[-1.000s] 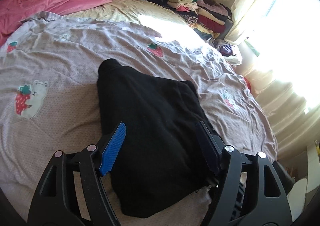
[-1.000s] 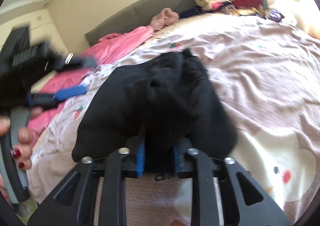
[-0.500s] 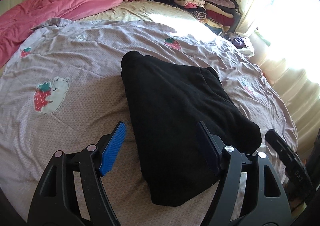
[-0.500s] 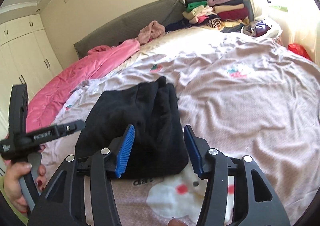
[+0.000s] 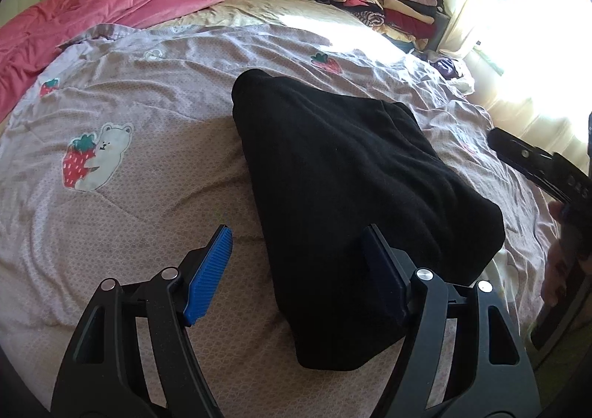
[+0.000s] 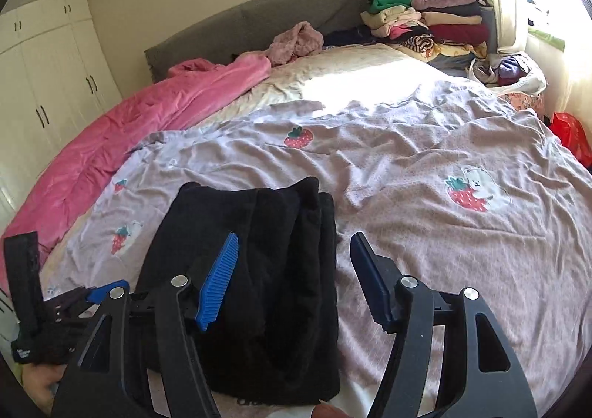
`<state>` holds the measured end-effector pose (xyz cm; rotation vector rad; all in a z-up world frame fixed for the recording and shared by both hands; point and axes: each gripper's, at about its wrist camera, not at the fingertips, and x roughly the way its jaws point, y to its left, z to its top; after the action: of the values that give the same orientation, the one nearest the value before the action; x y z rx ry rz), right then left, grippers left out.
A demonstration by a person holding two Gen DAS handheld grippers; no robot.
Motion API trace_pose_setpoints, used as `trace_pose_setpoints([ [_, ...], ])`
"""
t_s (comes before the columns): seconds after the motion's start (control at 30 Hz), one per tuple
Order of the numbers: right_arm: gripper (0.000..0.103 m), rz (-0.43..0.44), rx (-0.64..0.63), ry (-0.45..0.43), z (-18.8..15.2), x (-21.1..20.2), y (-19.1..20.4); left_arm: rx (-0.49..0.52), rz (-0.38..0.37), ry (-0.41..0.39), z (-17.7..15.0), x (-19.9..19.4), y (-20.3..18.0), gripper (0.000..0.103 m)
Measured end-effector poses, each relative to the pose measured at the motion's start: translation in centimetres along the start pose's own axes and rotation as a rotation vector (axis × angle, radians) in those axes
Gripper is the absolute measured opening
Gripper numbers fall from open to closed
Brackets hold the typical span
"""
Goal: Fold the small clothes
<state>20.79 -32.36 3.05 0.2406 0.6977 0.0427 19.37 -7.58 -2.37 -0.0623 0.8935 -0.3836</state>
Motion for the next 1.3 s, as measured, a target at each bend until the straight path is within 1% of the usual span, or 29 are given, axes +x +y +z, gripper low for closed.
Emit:
trace_pose_setpoints([
  [0.1, 0.062, -0.03, -0.035, 0.086, 0.7, 3.5, 0.2, -0.002, -0.003, 0.0, -0.1, 0.1, 0.1, 0.065],
  [0.2, 0.061, -0.039, -0.09, 0.139, 0.6, 6.4, 1.0, 0.01, 0.006, -0.007, -0.2, 0.0, -0.2, 0.065],
  [0.27, 0.061, -0.05, -0.092, 0.174, 0.3, 8.0, 1.4, 0.01, 0.007, -0.011, -0.2, -0.1, -0.2, 0.065],
  [0.3, 0.055, -0.038, -0.086, 0.192, 0.2, 8.6, 1.4, 0.009, 0.006, -0.011, -0.2, -0.1, -0.2, 0.065],
  [0.33, 0.045, -0.022, -0.083, 0.202, 0.1, 9.0, 1.3, 0.007, 0.003, -0.012, -0.2, -0.1, -0.1, 0.065],
  [0.37, 0.027, -0.006, -0.077, 0.213, -0.1, 9.4, 1.3, 0.005, 0.0, -0.013, -0.2, -0.1, -0.1, 0.065],
  [0.4, 0.02, 0.003, -0.069, 0.213, -0.2, 9.5, 1.2, 0.004, -0.002, -0.014, -0.3, -0.2, -0.1, 0.065],
  [0.43, 0.016, 0.014, -0.07, 0.196, -0.2, 9.1, 1.3, 0.005, -0.001, -0.016, -0.3, -0.2, -0.1, 0.065],
  [0.47, 0.015, 0.025, -0.08, 0.182, -0.2, 8.8, 1.4, 0.006, -0.001, -0.018, -0.4, -0.3, -0.2, 0.065],
  [0.6, 0.013, 0.034, -0.112, 0.116, 0.4, 7.0, 1.8, 0.007, -0.015, -0.023, -0.4, -0.7, -0.4, 0.065],
  [0.7, 0.011, 0.037, -0.154, 0.038, 1.1, 4.7, 2.0, 0.022, -0.046, -0.028, -0.4, -1.3, -1.1, 0.065],
  [0.77, 0.011, 0.02, -0.171, 0.008, 1.3, 3.8, 1.8, 0.026, -0.064, -0.019, -0.3, -1.2, -1.5, 0.065],
  [0.83, 0.011, -0.015, -0.174, 0.021, 1.2, 4.1, 1.2, 0.024, -0.077, -0.002, -0.4, -0.6, -1.7, 0.065],
  [0.93, 0.009, -0.047, -0.14, 0.099, 0.1, 6.7, -0.3, 0.023, -0.08, 0.012, -0.8, 0.1, -1.8, 0.065],
  [0.97, 0.01, -0.034, -0.119, 0.127, -0.5, 7.8, -1.0, 0.02, -0.085, 0.016, -0.8, 0.2, -1.7, 0.066],
  [1.0, 0.011, -0.024, -0.1, 0.145, -1.0, 8.4, -1.3, 0.019, -0.089, 0.019, -0.8, 0.2, -1.7, 0.067],
  [1.03, 0.012, -0.018, -0.074, 0.143, -1.3, 8.6, -1.6, 0.021, -0.087, 0.02, -0.9, 0.2, -1.7, 0.067],
  [1.07, 0.018, -0.012, -0.058, 0.132, -1.4, 8.3, -1.8, 0.023, -0.083, 0.02, -0.9, 0.2, -1.7, 0.068],
  [1.1, 0.031, -0.022, -0.055, 0.119, -1.3, 7.8, -1.8, 0.023, -0.081, 0.02, -0.9, 0.2, -1.7, 0.068],
  [1.13, 0.034, -0.033, -0.049, 0.106, -1.2, 7.2, -1.9, 0.019, -0.081, 0.02, -0.9, 0.2, -1.5, 0.068],
  [1.23, 0.034, 0.01, -0.006, 0.051, -0.9, 4.4, -2.3, 0.015, -0.084, 0.016, -1.1, 0.1, -1.4, 0.068],
  [1.3, 0.036, 0.061, 0.013, 0.028, -1.3, 2.3, -2.4, 0.014, -0.085, 0.017, -1.3, 0.0, -1.4, 0.068],
])
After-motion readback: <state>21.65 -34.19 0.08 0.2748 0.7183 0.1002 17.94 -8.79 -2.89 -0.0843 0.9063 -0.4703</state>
